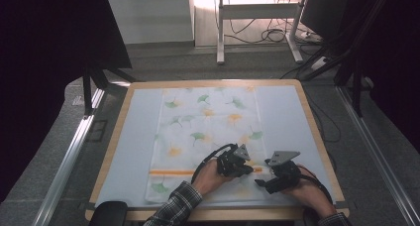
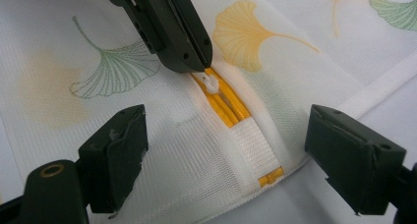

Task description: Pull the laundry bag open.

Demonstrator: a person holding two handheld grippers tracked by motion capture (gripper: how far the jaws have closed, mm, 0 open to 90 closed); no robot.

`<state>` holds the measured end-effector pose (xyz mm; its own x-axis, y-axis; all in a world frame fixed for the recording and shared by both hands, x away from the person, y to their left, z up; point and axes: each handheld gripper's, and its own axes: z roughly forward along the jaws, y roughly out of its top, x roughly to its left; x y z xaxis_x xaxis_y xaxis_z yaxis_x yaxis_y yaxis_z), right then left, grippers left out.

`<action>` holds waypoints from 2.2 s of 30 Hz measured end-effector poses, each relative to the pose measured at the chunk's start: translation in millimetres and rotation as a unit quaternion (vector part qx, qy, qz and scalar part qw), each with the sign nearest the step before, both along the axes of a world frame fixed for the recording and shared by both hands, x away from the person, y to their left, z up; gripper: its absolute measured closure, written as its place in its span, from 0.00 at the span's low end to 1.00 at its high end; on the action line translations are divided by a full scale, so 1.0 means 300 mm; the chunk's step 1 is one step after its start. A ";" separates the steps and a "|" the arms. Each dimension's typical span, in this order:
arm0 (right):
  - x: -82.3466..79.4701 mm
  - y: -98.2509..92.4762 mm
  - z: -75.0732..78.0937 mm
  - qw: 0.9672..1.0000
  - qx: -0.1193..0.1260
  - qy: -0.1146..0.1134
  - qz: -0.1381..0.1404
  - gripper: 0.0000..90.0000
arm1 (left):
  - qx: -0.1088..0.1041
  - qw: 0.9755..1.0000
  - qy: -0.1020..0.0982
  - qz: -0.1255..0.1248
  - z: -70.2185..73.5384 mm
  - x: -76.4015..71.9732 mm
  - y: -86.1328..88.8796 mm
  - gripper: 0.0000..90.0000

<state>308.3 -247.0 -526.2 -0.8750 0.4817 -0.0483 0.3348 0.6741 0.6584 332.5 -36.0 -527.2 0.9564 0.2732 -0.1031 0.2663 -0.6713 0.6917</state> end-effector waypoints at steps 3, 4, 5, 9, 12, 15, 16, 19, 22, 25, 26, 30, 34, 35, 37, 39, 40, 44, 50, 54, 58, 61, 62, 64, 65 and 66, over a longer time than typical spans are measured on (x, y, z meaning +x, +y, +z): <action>0.000 -0.001 -0.001 1.000 0.001 0.000 0.000 0.18 | 0.001 1.000 0.000 -0.001 0.001 0.001 -0.004 0.98; 0.000 -0.001 -0.002 1.000 0.002 0.000 0.000 0.18 | 0.002 1.000 -0.001 -0.001 0.002 0.001 -0.006 0.98; 0.000 -0.002 -0.002 1.000 0.003 0.000 0.000 0.18 | 0.003 1.000 -0.002 -0.003 0.002 0.001 -0.007 0.98; 0.000 -0.003 -0.003 1.000 0.004 0.000 0.000 0.18 | 0.006 1.000 -0.005 -0.001 0.003 -0.001 -0.010 1.00; 0.000 -0.003 -0.003 1.000 0.004 0.000 -0.001 0.18 | 0.007 1.000 -0.004 0.003 0.004 -0.003 -0.009 1.00; -0.001 -0.003 -0.003 1.000 0.004 0.003 -0.006 0.18 | 0.009 1.000 0.000 0.007 0.005 -0.001 -0.003 1.00; -0.001 -0.003 -0.003 1.000 0.003 0.002 -0.006 0.19 | 0.010 1.000 0.000 0.008 0.006 -0.001 0.001 1.00; -0.001 -0.002 -0.003 1.000 0.003 0.003 -0.007 0.19 | 0.008 1.000 0.000 0.008 0.005 -0.002 0.012 1.00; -0.001 -0.002 -0.003 1.000 0.002 0.003 -0.007 0.19 | 0.009 1.000 -0.001 0.008 0.006 -0.005 0.015 1.00; -0.002 -0.003 -0.003 1.000 0.003 0.003 -0.008 0.19 | 0.010 1.000 -0.001 0.009 0.007 -0.006 0.022 1.00; -0.002 -0.002 -0.003 1.000 0.003 0.003 -0.009 0.19 | 0.011 1.000 -0.001 0.008 0.007 -0.006 0.025 1.00; -0.002 -0.003 -0.003 1.000 0.004 0.004 -0.010 0.20 | 0.012 1.000 0.001 0.009 0.007 -0.007 0.034 1.00; -0.003 -0.003 -0.003 1.000 0.005 0.003 -0.011 0.20 | 0.012 1.000 0.001 0.009 0.007 -0.008 0.039 1.00; -0.003 -0.004 -0.003 1.000 0.005 0.003 -0.010 0.20 | 0.013 1.000 0.001 0.008 0.008 -0.008 0.042 1.00; -0.003 -0.004 -0.003 1.000 0.005 0.003 -0.010 0.20 | 0.014 1.000 0.002 0.010 0.009 -0.009 0.052 1.00; -0.003 -0.004 -0.003 1.000 0.005 0.003 -0.011 0.20 | 0.014 1.000 0.002 0.009 0.009 -0.009 0.055 1.00; -0.003 -0.004 -0.003 1.000 0.005 0.003 -0.011 0.20 | 0.015 1.000 0.003 0.010 0.009 -0.010 0.059 1.00; -0.003 -0.003 -0.003 1.000 0.006 0.003 -0.013 0.20 | 0.017 1.000 0.002 0.011 0.009 -0.012 0.073 1.00; -0.003 -0.004 -0.003 1.000 0.006 0.003 -0.014 0.20 | 0.020 1.000 0.001 0.012 0.010 -0.015 0.092 1.00; -0.003 -0.004 -0.003 1.000 0.006 0.003 -0.014 0.20 | 0.023 1.000 0.001 0.014 0.012 -0.019 0.106 1.00; -0.004 -0.004 -0.004 1.000 0.007 0.004 -0.015 0.20 | 0.028 1.000 0.001 0.015 0.015 -0.023 0.123 1.00; -0.004 -0.004 -0.004 1.000 0.007 0.003 -0.014 0.20 | 0.027 0.999 0.003 0.018 0.015 -0.027 0.139 1.00; -0.004 -0.004 -0.004 1.000 0.007 0.003 -0.014 0.20 | 0.027 0.999 0.003 0.018 0.015 -0.027 0.139 1.00; -0.004 -0.004 -0.004 1.000 0.007 0.003 -0.015 0.20 | 0.026 0.999 0.004 0.020 0.014 -0.028 0.149 1.00; -0.004 -0.004 -0.004 1.000 0.007 0.003 -0.015 0.20 | 0.026 0.999 0.004 0.020 0.014 -0.028 0.149 1.00; -0.005 -0.004 -0.004 1.000 0.008 0.003 -0.016 0.20 | 0.025 0.999 0.005 0.021 0.014 -0.029 0.156 1.00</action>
<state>307.0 -248.2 -527.4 -0.8597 0.5095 -0.0351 0.3597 0.6530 0.6665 323.6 10.8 -523.0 0.9431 0.3176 -0.0983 0.3016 -0.6928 0.6551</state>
